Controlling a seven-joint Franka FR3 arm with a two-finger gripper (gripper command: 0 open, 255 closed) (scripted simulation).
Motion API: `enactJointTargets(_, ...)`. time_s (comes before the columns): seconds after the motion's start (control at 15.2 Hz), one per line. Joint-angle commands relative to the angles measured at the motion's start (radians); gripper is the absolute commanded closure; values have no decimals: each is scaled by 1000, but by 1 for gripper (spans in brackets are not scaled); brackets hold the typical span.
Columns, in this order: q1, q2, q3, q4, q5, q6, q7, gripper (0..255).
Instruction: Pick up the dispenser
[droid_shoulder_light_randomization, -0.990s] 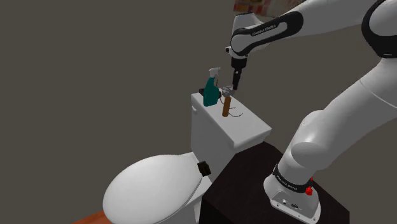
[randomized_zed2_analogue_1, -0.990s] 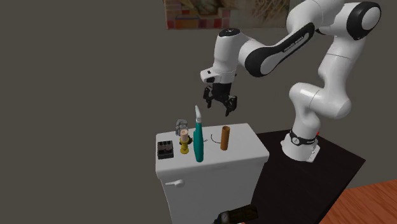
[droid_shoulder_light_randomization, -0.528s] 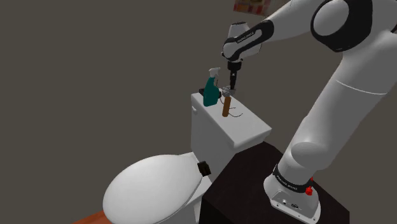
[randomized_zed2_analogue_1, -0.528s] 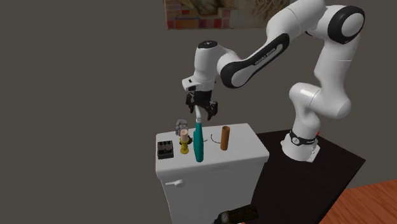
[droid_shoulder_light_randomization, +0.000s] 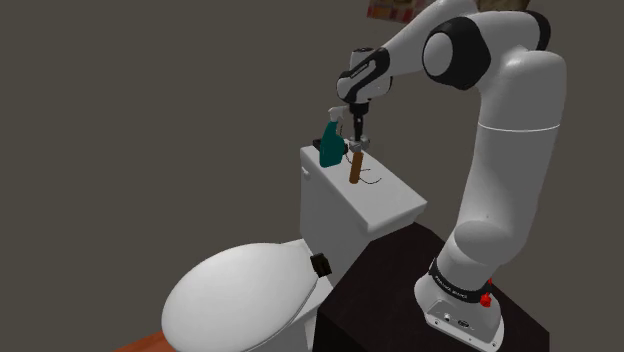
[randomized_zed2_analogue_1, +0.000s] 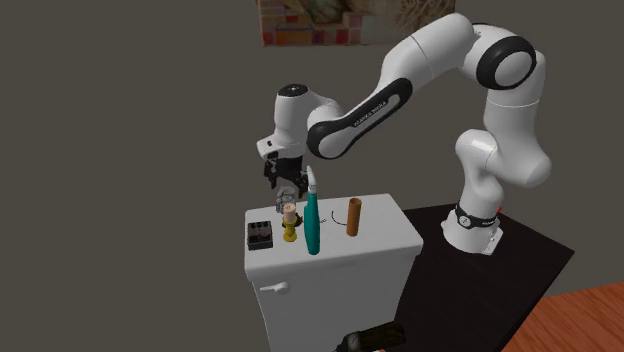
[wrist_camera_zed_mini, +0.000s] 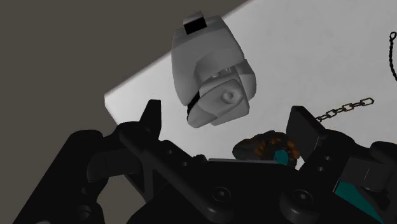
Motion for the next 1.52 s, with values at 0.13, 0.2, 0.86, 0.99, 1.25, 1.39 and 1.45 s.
enactJointTargets(0.13, -17, 51, 10, 15, 26, 36, -27, 0)
enactJointTargets(0.2, -18, 59, 12, 11, 29, 48, -28, 0)
enactJointTargets(0.86, -26, 87, 19, -3, 43, 87, -34, 255)
enactJointTargets(0.99, -26, 87, 19, -2, 43, 86, -34, 255)
enactJointTargets(1.25, -23, 79, 17, 0, 39, 77, -31, 255)
enactJointTargets(1.39, -19, 63, 13, 8, 32, 54, -29, 255)
enactJointTargets(1.45, -18, 56, 11, 13, 28, 43, -28, 255)
